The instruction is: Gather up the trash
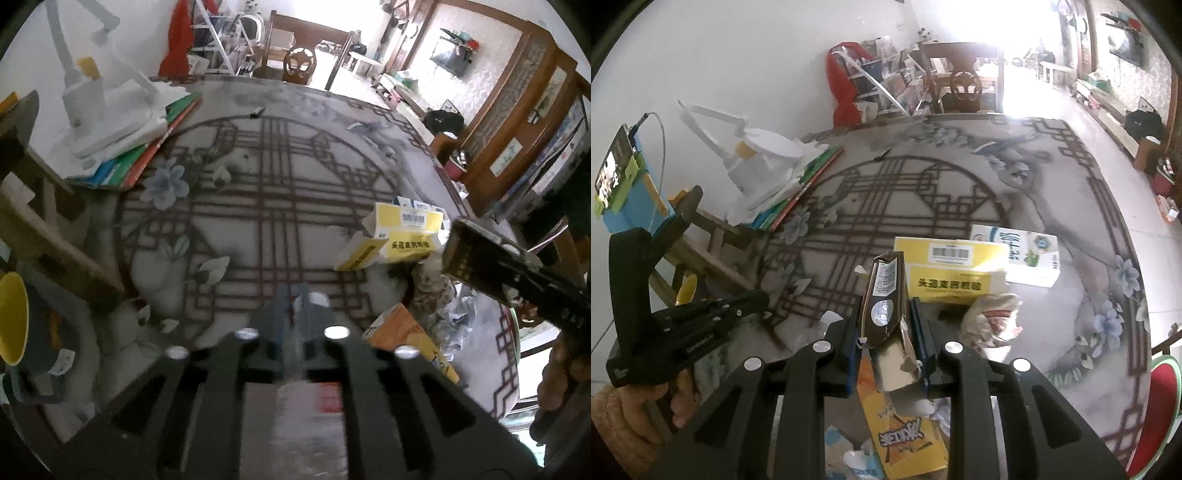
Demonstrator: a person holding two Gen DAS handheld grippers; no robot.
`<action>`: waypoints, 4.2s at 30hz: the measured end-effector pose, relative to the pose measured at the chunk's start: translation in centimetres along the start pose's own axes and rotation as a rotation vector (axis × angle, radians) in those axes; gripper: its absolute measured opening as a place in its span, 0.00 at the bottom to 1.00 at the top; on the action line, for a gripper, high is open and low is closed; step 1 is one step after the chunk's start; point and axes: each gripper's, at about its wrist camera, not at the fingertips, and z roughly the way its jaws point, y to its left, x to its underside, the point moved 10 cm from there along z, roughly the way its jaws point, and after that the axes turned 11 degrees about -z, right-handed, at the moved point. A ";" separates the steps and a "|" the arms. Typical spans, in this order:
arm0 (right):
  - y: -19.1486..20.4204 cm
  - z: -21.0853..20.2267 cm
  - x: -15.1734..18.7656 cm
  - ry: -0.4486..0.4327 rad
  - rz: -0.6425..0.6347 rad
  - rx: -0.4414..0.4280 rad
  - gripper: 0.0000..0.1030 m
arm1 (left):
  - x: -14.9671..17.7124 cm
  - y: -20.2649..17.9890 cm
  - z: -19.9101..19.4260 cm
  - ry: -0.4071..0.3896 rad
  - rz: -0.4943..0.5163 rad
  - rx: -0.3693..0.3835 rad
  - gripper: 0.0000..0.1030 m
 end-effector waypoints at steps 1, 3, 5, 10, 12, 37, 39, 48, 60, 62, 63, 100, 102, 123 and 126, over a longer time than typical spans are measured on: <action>-0.2 -0.2 0.1 -0.003 0.003 0.003 0.22 | 0.2 0.4 0.1 0.007 0.003 -0.010 0.34; -0.6 -0.6 0.5 -0.005 0.014 0.011 0.22 | 0.8 1.1 0.0 0.010 0.019 -0.034 0.42; -0.9 -0.7 1.0 -0.001 0.026 0.014 0.22 | 2.1 1.6 0.3 0.042 0.045 -0.049 0.53; -1.4 -0.6 2.0 0.012 0.056 0.008 0.23 | 5.9 0.6 1.4 0.148 0.061 -0.007 0.71; -1.3 -0.5 2.2 0.013 0.058 0.003 0.23 | 7.6 -0.5 2.2 0.202 0.070 0.023 0.71; -1.4 -1.1 3.4 0.017 0.080 0.020 0.23 | 10.0 -4.6 5.0 0.362 -0.049 0.156 0.62; -1.6 -1.0 3.6 0.022 0.086 0.022 0.23 | 10.0 -4.7 5.0 0.359 -0.034 0.150 0.62; -2.2 -1.1 3.8 0.017 0.097 0.018 0.23 | 10.3 -4.2 5.7 0.356 -0.049 0.108 0.56; -2.8 -2.6 3.0 -0.026 0.085 -0.013 0.23 | 2.6 -4.7 0.0 0.035 -0.044 0.082 0.56; -3.2 -3.0 3.0 -0.032 0.087 -0.014 0.23 | 2.0 -6.1 -0.6 0.006 -0.022 0.086 0.56; -3.4 -3.3 3.1 -0.036 0.087 -0.014 0.23 | 1.9 -6.7 -0.8 -0.004 -0.010 0.088 0.56; -30.1 -19.6 20.2 -0.068 0.402 0.219 0.23 | 14.5 -40.2 3.5 0.111 0.341 0.311 0.56; -31.7 -20.8 21.6 -0.074 0.439 0.248 0.23 | 15.7 -41.9 3.9 0.136 0.372 0.331 0.56; -36.5 -21.7 23.8 -0.082 0.540 0.266 0.49 | 16.4 -44.3 7.1 0.176 0.391 0.285 0.74; -36.1 -20.5 22.7 -0.074 0.517 0.244 0.49 | 14.6 -41.8 6.7 0.144 0.344 0.244 0.74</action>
